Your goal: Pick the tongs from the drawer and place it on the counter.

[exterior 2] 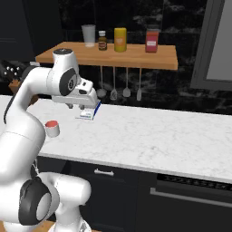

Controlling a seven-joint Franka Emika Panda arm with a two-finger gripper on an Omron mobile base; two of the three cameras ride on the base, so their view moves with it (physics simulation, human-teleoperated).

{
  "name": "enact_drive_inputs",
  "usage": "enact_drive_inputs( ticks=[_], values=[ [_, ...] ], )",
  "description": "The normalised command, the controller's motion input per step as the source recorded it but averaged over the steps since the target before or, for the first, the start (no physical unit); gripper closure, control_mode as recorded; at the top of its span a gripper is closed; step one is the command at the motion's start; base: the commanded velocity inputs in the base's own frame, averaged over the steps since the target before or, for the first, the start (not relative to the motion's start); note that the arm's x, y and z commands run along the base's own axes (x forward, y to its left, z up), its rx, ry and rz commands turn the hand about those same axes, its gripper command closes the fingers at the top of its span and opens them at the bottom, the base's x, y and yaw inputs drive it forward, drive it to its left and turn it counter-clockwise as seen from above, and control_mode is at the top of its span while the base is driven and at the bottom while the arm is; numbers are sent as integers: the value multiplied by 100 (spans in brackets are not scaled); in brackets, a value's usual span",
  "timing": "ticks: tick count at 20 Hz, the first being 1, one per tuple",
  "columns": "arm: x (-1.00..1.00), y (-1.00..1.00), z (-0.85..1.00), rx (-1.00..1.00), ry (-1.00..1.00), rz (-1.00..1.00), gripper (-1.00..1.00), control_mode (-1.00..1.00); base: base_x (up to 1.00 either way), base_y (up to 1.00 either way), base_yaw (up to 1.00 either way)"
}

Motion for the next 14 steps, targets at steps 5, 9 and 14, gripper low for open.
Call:
enact_drive_inputs(
  ticks=[5,9,14],
  values=[
    [-12,2,-3,0,6,1,-100,-100,0,0,0],
    [-58,87,-34,-2,11,4,-100,-100,0,0,0],
    [-33,100,-30,-3,2,0,-100,-100,0,0,0]
  ],
)
